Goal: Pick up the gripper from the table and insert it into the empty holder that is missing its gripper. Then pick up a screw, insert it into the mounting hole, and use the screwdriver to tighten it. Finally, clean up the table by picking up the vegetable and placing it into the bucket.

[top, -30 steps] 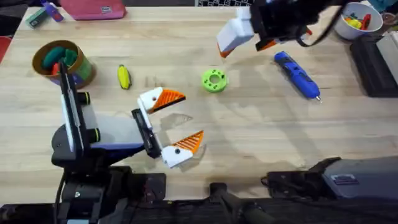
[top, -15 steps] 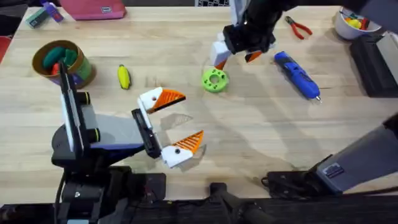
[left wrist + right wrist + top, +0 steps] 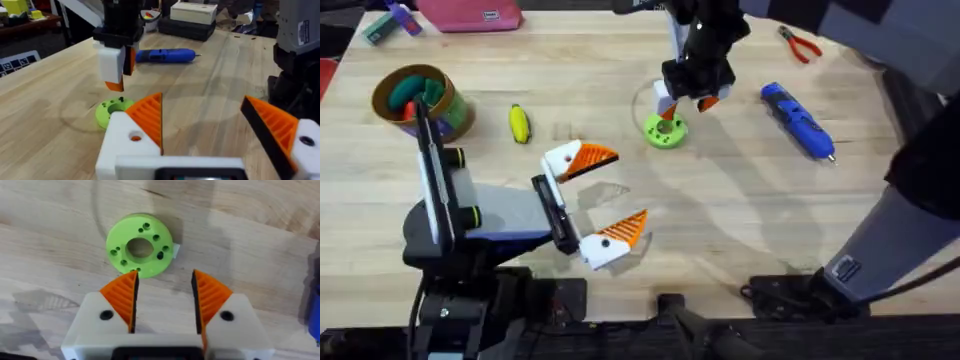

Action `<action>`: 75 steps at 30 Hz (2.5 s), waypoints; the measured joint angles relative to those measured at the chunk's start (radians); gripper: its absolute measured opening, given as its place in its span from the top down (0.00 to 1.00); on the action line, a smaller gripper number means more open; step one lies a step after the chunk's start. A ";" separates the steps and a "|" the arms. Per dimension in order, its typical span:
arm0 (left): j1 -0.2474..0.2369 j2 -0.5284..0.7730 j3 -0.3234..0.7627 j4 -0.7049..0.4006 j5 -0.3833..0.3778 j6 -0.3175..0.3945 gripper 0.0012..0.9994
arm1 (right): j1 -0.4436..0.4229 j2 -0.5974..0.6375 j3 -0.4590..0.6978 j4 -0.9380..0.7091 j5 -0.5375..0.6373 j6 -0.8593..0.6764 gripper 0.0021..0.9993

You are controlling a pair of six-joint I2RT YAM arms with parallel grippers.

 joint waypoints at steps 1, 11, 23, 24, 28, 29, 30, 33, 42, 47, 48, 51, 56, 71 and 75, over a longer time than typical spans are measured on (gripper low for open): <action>0.000 0.000 0.000 0.000 0.000 0.000 0.01 | 0.001 0.007 0.000 0.000 0.000 0.005 0.44; 0.000 0.000 0.000 0.000 0.000 0.000 0.01 | 0.002 0.067 0.000 0.028 0.002 0.071 0.56; 0.000 0.000 0.000 0.000 0.000 0.000 0.01 | 0.002 0.114 0.000 0.053 0.003 0.153 0.63; 0.000 0.000 0.000 0.000 0.000 0.000 0.01 | 0.003 0.114 0.000 0.053 0.003 0.156 0.64; 0.000 0.000 0.000 0.000 0.000 0.000 0.01 | 0.009 0.114 0.000 0.054 0.003 0.170 0.73; 0.000 0.000 0.000 0.000 0.000 0.000 0.01 | 0.011 0.114 0.000 0.054 0.003 0.172 0.75; 0.000 0.000 0.000 0.000 0.000 0.000 0.01 | 0.014 0.114 0.000 0.055 0.003 0.173 0.76; 0.000 0.000 0.000 0.000 0.000 0.000 0.01 | 0.017 0.114 -0.001 0.058 0.003 0.175 0.79; 0.000 0.000 0.000 0.000 0.000 0.000 0.01 | 0.019 0.114 -0.017 0.079 0.003 0.177 0.83; 0.000 0.000 0.000 0.000 0.000 0.000 0.01 | 0.019 0.114 -0.017 0.078 0.011 0.177 0.91; 0.000 0.000 0.000 0.000 0.000 0.000 0.01 | 0.018 0.114 -0.017 0.078 0.014 0.177 0.93; 0.000 0.000 0.000 0.000 0.000 0.000 0.01 | 0.018 0.114 -0.017 0.080 0.021 0.177 0.99; 0.000 0.000 0.000 0.000 0.000 0.000 0.01 | 0.018 0.114 -0.018 0.081 0.022 0.179 0.99; 0.000 0.000 0.000 0.000 0.000 0.000 0.01 | 0.019 0.065 -0.031 0.059 0.021 0.179 1.00; 0.000 0.000 0.000 0.000 0.000 0.000 0.01 | 0.019 -0.033 -0.031 0.016 0.021 0.176 1.00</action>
